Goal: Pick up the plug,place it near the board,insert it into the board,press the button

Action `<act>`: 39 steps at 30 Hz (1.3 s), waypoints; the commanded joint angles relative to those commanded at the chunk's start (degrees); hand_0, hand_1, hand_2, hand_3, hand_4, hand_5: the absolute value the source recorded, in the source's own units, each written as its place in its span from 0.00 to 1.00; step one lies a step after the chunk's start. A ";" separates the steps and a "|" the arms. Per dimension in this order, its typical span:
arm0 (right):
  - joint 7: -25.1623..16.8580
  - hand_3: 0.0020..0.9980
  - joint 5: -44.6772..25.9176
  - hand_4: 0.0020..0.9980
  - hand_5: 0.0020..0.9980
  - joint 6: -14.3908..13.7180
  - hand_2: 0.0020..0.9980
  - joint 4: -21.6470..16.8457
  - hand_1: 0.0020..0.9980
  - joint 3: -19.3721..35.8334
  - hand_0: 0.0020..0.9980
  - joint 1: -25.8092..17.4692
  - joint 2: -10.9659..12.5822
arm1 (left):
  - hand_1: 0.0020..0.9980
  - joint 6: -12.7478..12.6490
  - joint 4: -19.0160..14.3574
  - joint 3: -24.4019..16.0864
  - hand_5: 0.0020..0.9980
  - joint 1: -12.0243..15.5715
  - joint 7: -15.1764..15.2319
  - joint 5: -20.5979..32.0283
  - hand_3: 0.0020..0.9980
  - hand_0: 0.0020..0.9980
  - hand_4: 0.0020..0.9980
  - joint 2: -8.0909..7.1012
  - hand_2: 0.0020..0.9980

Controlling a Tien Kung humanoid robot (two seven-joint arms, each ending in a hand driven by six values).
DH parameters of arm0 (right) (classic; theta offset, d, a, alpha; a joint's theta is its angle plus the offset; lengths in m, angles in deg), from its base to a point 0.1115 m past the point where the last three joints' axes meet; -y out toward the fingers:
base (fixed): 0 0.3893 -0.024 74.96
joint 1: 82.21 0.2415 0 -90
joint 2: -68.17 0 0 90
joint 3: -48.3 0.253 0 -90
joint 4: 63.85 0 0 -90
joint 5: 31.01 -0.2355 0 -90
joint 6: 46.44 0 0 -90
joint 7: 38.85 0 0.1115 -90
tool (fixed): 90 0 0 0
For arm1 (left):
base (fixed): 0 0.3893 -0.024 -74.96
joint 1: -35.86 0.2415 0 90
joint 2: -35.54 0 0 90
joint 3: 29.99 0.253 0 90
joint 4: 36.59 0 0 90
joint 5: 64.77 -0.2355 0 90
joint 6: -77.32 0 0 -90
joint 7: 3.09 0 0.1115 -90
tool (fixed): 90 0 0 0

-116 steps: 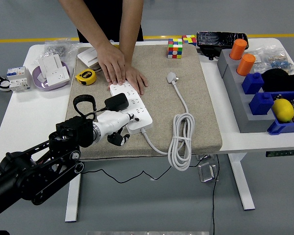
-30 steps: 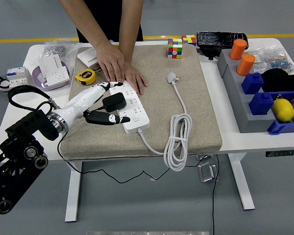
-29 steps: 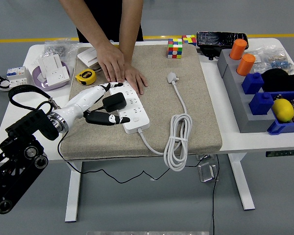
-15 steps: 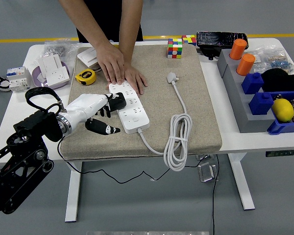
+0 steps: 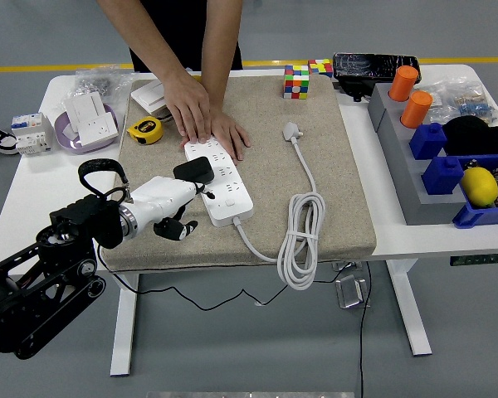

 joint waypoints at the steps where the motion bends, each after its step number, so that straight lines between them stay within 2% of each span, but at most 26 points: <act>1: 0.00 0.83 -0.02 1.00 1.00 -0.01 0.83 0.00 0.90 -0.08 1.00 -0.06 0.00 | 0.02 -0.27 0.63 0.48 0.00 -0.34 0.07 0.07 0.85 0.13 0.61 0.33 0.15; 8: 0.00 0.83 0.04 1.00 1.00 -0.02 0.83 -0.04 0.90 -0.39 1.00 -0.05 0.07 | 0.02 -1.07 4.12 2.54 0.00 -2.18 0.55 0.15 0.86 0.13 0.62 2.36 0.15; 16: 0.00 0.83 -0.02 1.00 1.00 -0.03 0.83 -0.05 0.90 -0.62 1.00 -0.13 0.11 | 0.02 -2.27 6.77 3.52 0.00 -3.59 1.15 0.20 0.86 0.13 0.62 3.68 0.15; 27: 0.00 0.83 -0.08 1.00 1.00 -0.06 0.83 -0.04 0.90 -0.65 1.00 -0.06 0.13 | 0.02 -3.19 9.31 4.75 0.00 -4.79 1.63 -0.12 0.86 0.13 0.61 4.03 0.15; 39: 0.00 0.83 -0.07 1.00 1.00 -0.14 0.83 -0.04 0.90 -0.55 1.00 0.18 0.09 | 0.02 -3.26 9.79 5.46 0.00 -5.25 1.67 -0.24 0.85 0.13 0.60 4.48 0.15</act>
